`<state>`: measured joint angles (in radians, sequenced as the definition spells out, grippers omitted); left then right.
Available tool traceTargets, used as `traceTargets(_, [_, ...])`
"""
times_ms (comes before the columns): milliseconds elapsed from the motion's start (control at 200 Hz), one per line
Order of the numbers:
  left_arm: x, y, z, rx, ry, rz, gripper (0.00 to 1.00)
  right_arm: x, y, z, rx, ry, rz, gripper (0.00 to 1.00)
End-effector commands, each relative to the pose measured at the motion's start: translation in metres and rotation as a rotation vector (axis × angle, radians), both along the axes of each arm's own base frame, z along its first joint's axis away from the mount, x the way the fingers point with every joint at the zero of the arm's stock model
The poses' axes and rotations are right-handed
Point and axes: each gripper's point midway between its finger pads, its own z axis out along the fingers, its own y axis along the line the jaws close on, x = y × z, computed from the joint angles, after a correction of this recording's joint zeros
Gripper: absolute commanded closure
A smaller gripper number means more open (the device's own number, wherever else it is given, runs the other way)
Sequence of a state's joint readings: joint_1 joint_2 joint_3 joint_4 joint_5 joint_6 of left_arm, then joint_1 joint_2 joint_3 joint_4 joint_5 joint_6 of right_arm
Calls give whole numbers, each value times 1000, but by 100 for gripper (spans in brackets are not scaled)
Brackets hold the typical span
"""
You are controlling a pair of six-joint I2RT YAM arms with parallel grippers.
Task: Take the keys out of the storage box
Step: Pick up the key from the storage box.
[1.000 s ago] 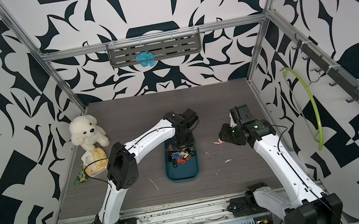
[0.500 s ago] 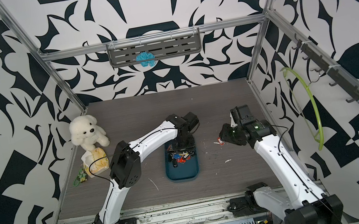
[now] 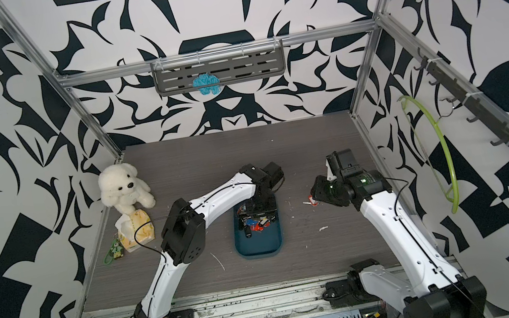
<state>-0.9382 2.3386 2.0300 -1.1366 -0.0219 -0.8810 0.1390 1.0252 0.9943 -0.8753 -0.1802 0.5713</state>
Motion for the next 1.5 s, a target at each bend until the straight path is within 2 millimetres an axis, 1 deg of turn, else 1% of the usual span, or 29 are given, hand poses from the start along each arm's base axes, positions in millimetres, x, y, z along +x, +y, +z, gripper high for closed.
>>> traceTargets(0, [0, -1, -4, 14, 8, -15, 64, 1, -1, 9, -3, -26, 8, 54])
traceTargets(160, [1, -1, -4, 14, 3, -19, 67, 0, -1, 8, -3, -23, 9, 54])
traceTargets(400, [1, 0, -3, 17, 3, -24, 76, -1, -1, 7, -1, -19, 6, 55])
traceTargets(540, [1, 3, 4, 22, -6, -30, 82, -1, 0, 7, 0, -17, 6, 55])
traceTargets(705, [1, 9, 18, 27, -29, -33, 85, -1, 1, 6, 7, -13, 6, 56])
traceTargets(810, [-1, 11, 19, 25, -24, -30, 92, -1, 1, 7, 10, -13, 5, 56])
traceTargets(830, [-2, 12, 19, 27, -20, -29, 96, -1, 1, 7, 11, -13, 5, 56])
traceTargets(880, [-4, 13, 18, 29, -13, -28, 100, -1, 1, 7, 12, -14, 6, 56])
traceTargets(1020, [-7, 17, 22, 33, -9, -28, 100, -2, 1, 9, 14, -20, 4, 56])
traceTargets(1160, [-6, 21, 36, 29, -35, -31, 100, -2, 1, 10, 17, -21, 2, 56])
traceTargets(1235, [-5, 23, 49, 25, -57, -35, 100, -2, 1, 11, 18, -20, 3, 56])
traceTargets(1415, [-2, 35, 90, -7, -128, -34, 100, -2, 5, 9, 30, -6, 15, 57])
traceTargets(1495, [1, 48, 107, -28, -149, -9, 100, -3, 6, 6, 35, 19, 24, 57])
